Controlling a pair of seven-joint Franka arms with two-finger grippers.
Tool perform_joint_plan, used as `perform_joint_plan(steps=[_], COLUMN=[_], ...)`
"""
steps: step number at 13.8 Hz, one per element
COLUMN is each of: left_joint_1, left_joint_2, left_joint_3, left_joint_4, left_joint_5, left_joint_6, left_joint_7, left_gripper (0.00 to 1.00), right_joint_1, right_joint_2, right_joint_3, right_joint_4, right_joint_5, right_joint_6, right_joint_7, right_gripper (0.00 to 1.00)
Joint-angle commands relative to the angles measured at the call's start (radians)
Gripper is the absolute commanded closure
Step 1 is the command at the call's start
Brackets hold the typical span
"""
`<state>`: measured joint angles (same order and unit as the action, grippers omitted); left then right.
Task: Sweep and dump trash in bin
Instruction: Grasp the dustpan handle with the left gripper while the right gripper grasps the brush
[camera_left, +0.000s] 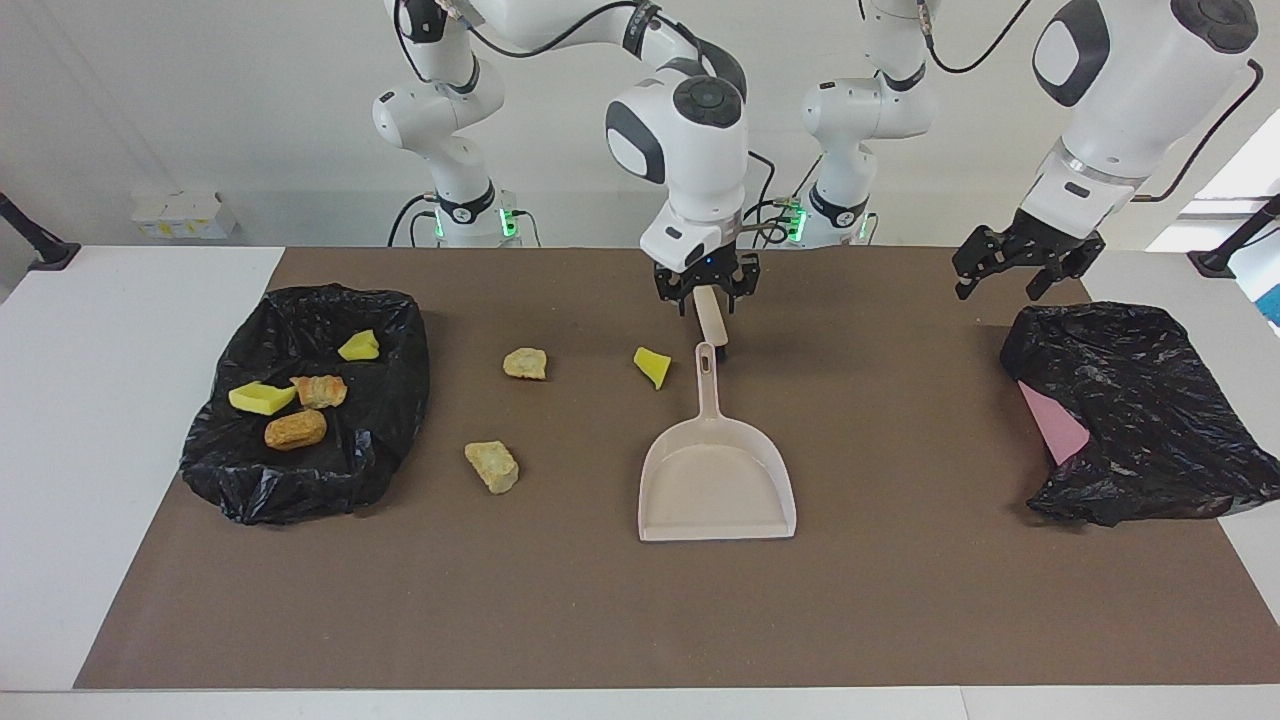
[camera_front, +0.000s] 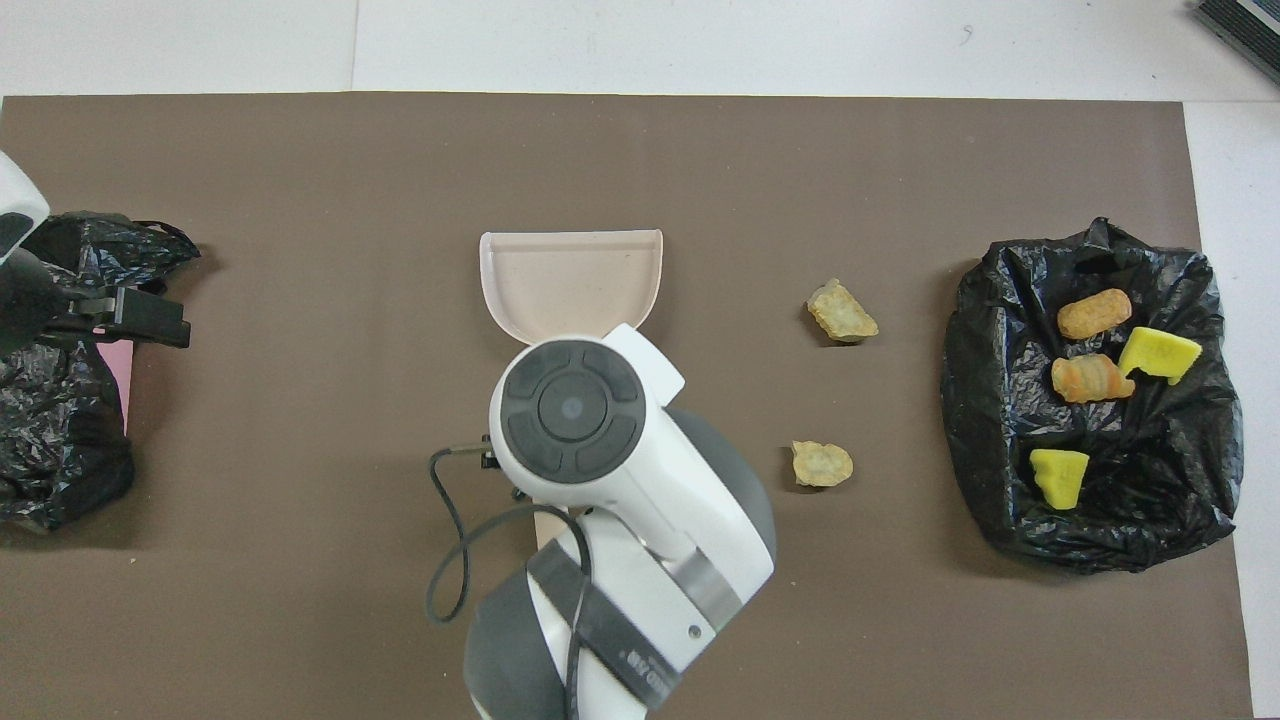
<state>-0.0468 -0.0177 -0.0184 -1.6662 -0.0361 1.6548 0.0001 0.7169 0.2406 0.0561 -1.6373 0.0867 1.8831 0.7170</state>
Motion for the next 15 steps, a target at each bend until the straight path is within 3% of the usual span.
perform_joint_plan(steps=[1, 4, 9, 12, 15], left_joint_1=[-0.022, -0.070, -0.191, -0.272, -0.398], left_joint_2=[0.033, 0.057, 0.113, 0.130, 0.218], left_joint_3=[-0.012, -0.014, -0.012, -0.014, -0.012], left_joint_4=[0.019, 0.006, -0.010, -0.064, -0.078], left_joint_5=[0.013, 0.010, 0.010, 0.010, 0.021], left_joint_6=[0.031, 0.068, 0.141, 0.229, 0.307], left_joint_7=[0.000, -0.021, -0.133, -0.221, -0.345], left_gripper=[0.00, 0.00, 0.00, 0.00, 0.00], right_joint_1=[0.051, 0.130, 0.257, 0.271, 0.279], right_joint_2=[-0.133, -0.191, -0.173, -0.173, -0.176], right_joint_3=[-0.002, -0.001, 0.001, -0.001, 0.001], right_joint_4=[-0.229, -0.363, -0.516, -0.553, -0.585], right_joint_5=[0.024, 0.041, 0.044, 0.044, 0.044], right_joint_6=[0.065, 0.111, 0.304, 0.341, 0.361], right_joint_7=[0.021, 0.022, 0.117, 0.116, 0.119], right_gripper=[0.26, 0.26, 0.27, 0.27, 0.27])
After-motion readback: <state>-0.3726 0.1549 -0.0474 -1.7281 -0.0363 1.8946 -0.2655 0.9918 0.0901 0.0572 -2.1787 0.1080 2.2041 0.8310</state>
